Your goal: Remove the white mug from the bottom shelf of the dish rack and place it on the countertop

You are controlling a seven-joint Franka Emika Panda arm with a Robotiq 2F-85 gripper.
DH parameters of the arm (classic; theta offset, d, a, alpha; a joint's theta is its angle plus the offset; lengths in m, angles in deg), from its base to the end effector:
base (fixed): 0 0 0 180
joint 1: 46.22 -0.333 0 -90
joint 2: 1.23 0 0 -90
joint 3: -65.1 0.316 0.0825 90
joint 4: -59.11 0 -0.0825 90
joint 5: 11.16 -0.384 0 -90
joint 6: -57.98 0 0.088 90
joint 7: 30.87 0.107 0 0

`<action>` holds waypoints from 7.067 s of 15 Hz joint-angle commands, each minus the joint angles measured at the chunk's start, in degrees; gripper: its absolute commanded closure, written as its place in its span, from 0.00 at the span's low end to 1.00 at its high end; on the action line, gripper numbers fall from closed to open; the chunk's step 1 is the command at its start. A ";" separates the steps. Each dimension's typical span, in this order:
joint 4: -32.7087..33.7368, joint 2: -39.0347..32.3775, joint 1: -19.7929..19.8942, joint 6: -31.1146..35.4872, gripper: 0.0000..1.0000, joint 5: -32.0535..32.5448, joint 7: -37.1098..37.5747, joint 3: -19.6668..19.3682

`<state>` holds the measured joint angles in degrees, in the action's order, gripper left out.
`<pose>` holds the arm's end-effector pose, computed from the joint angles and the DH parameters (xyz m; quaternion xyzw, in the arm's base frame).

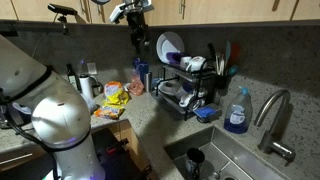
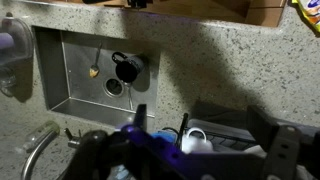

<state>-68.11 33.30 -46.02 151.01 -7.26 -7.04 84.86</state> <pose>0.3455 0.1447 0.5845 0.9894 -0.0641 0.0341 0.1260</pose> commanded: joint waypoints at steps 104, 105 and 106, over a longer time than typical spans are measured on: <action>-32.46 -35.36 37.30 105.30 0.00 -37.36 25.52 34.85; -33.17 -33.95 28.48 105.15 0.00 -37.59 29.31 27.50; -34.13 -31.28 25.75 105.10 0.00 -40.22 30.60 26.44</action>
<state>-99.22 -5.23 -9.04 256.31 -42.72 17.60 117.73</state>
